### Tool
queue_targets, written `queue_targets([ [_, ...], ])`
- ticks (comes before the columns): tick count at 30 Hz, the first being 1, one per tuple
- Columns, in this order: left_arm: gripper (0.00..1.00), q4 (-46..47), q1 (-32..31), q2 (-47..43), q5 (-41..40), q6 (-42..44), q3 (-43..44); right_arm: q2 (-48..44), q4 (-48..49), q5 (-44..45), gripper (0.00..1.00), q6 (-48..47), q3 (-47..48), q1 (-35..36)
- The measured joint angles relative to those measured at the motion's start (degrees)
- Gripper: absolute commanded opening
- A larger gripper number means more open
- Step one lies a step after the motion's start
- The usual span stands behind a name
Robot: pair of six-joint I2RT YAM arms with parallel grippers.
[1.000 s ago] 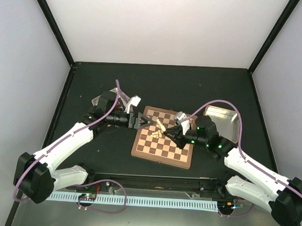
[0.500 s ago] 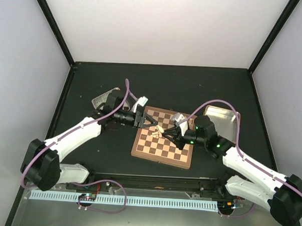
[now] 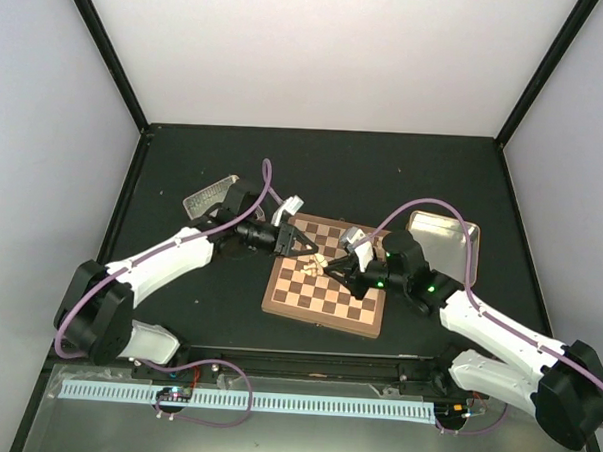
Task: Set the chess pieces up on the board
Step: Pick up the chess piece from the chessboard.
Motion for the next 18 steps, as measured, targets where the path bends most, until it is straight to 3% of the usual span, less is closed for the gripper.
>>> queue_targets([
  [6,0.02,-0.37,-0.31,1.40,-0.26,1.36,0.83,0.00,-0.85,1.14,0.08,0.61,0.00,0.00],
  [18,0.02,-0.31,-0.63,2.78,-8.79,2.73,0.98,5.07,-4.61,7.96,0.09,10.01,0.15,0.00],
])
